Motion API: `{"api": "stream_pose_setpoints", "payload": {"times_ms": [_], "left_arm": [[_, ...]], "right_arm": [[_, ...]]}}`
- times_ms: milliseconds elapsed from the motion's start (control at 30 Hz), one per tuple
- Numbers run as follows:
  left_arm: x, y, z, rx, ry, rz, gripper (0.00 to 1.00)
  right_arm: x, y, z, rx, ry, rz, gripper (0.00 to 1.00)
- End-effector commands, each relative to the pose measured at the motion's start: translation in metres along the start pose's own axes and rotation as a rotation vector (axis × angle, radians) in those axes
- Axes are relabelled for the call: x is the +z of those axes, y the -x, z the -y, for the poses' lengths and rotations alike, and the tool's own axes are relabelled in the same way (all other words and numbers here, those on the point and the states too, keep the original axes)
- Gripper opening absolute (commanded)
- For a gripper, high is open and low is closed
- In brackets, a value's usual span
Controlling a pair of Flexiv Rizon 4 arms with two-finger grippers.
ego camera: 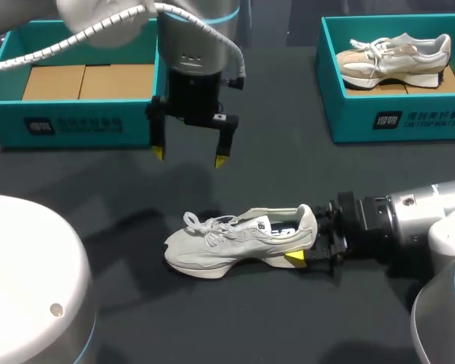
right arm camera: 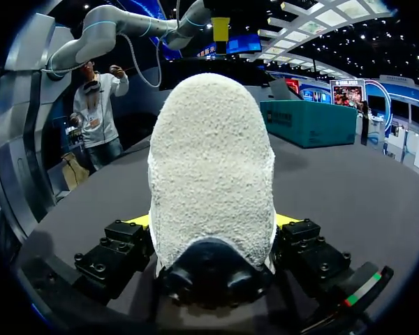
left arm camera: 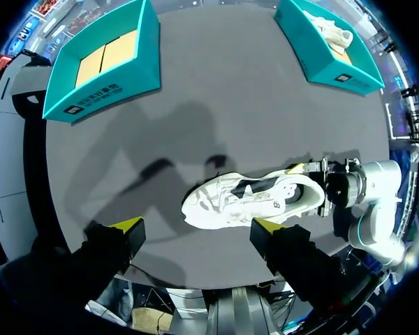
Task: Take the shoe out of the shoebox, open the shoe tongue, remove and reinsert the insole, then place the shoe into the shoebox
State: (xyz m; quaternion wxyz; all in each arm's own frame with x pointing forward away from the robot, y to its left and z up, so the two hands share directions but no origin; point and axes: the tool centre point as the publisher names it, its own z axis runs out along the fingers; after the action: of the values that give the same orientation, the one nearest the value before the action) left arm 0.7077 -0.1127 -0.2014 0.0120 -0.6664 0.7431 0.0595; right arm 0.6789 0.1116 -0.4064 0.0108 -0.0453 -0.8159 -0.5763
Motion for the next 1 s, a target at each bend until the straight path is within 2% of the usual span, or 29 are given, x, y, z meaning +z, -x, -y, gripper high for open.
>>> {"api": "stream_pose_setpoints", "payload": {"times_ms": [33,100,300,500,767,1000], "left_arm": [[0.0,0.001,0.0,0.0,-0.001,-0.002,1.0],[0.0,0.001,0.0,0.0,-0.001,-0.002,1.0],[0.013,-0.034,-0.016,-0.01,0.01,-0.022,1.0],[0.027,-0.065,-0.02,0.002,0.044,0.006,1.0],[0.049,-0.09,-0.027,-0.013,0.047,0.042,1.0],[0.073,-0.109,-0.023,-0.061,0.076,0.081,1.0]], "right_arm": [[0.0,0.0,-0.001,0.0,-0.004,0.0,0.0],[0.0,0.0,-0.001,0.0,-0.004,0.0,0.0],[0.0,0.0,-0.001,0.0,-0.004,0.0,0.0],[0.0,0.0,-0.001,0.0,-0.004,0.0,0.0],[0.0,0.0,-0.001,0.0,-0.004,0.0,0.0],[0.0,0.0,-0.001,0.0,-0.004,0.0,0.0]]}}
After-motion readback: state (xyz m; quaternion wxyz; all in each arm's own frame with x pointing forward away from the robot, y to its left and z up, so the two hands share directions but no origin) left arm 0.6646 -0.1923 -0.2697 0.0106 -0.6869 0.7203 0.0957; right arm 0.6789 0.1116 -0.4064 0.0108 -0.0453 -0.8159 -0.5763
